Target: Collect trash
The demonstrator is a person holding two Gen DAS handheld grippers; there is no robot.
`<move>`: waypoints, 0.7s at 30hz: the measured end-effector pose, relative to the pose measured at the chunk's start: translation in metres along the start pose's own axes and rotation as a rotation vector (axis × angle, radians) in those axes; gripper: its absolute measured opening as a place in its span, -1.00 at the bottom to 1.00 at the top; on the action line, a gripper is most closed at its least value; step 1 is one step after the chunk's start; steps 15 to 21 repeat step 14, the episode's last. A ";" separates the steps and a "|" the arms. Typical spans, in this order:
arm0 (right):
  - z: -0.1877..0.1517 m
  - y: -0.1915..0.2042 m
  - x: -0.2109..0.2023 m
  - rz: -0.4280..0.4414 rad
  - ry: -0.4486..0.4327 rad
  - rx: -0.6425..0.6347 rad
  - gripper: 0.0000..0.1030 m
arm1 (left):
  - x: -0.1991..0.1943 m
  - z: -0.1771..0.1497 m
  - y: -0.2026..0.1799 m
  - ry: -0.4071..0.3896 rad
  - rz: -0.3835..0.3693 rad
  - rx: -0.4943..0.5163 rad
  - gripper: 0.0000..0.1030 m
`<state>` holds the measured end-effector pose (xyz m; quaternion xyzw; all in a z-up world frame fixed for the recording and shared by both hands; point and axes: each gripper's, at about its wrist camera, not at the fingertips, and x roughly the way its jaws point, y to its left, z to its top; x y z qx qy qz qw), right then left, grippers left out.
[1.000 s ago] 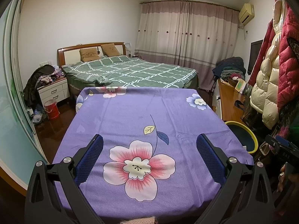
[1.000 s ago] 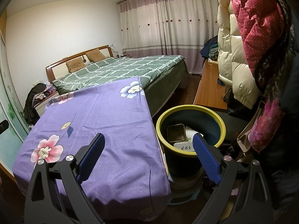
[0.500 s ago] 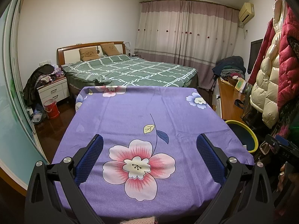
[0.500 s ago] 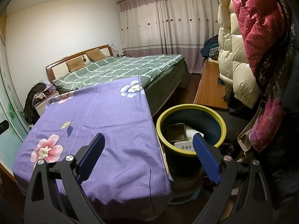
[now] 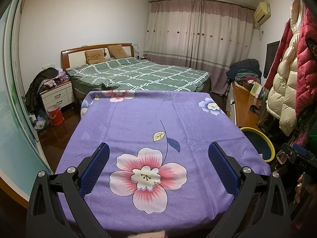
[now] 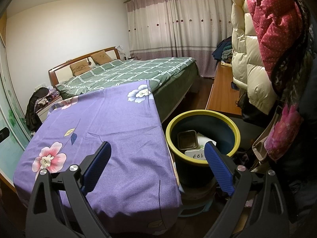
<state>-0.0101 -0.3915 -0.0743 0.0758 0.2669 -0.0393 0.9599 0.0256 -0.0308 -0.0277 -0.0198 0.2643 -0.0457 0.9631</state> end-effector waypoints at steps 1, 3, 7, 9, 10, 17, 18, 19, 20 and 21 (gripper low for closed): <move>0.000 0.000 0.000 0.000 0.000 0.000 0.75 | 0.001 -0.001 0.000 0.005 -0.006 -0.002 0.91; 0.000 0.000 0.000 -0.001 -0.002 -0.002 0.75 | 0.005 0.001 0.004 0.010 -0.024 -0.014 0.91; 0.004 0.003 0.009 0.018 -0.001 -0.016 0.76 | 0.023 0.008 0.011 0.042 -0.017 -0.026 0.91; 0.011 0.010 0.020 0.043 0.002 -0.024 0.79 | 0.042 0.014 0.018 0.081 -0.017 -0.037 0.91; 0.016 0.016 0.029 0.049 0.006 -0.031 0.80 | 0.055 0.017 0.021 0.099 -0.009 -0.035 0.91; 0.033 0.046 0.078 0.087 0.058 -0.071 0.87 | 0.113 0.028 0.037 0.151 0.065 -0.015 0.91; 0.033 0.046 0.078 0.087 0.058 -0.071 0.87 | 0.113 0.028 0.037 0.151 0.065 -0.015 0.91; 0.033 0.046 0.078 0.087 0.058 -0.071 0.87 | 0.113 0.028 0.037 0.151 0.065 -0.015 0.91; 0.033 0.046 0.078 0.087 0.058 -0.071 0.87 | 0.113 0.028 0.037 0.151 0.065 -0.015 0.91; 0.033 0.046 0.078 0.087 0.058 -0.071 0.87 | 0.113 0.028 0.037 0.151 0.065 -0.015 0.91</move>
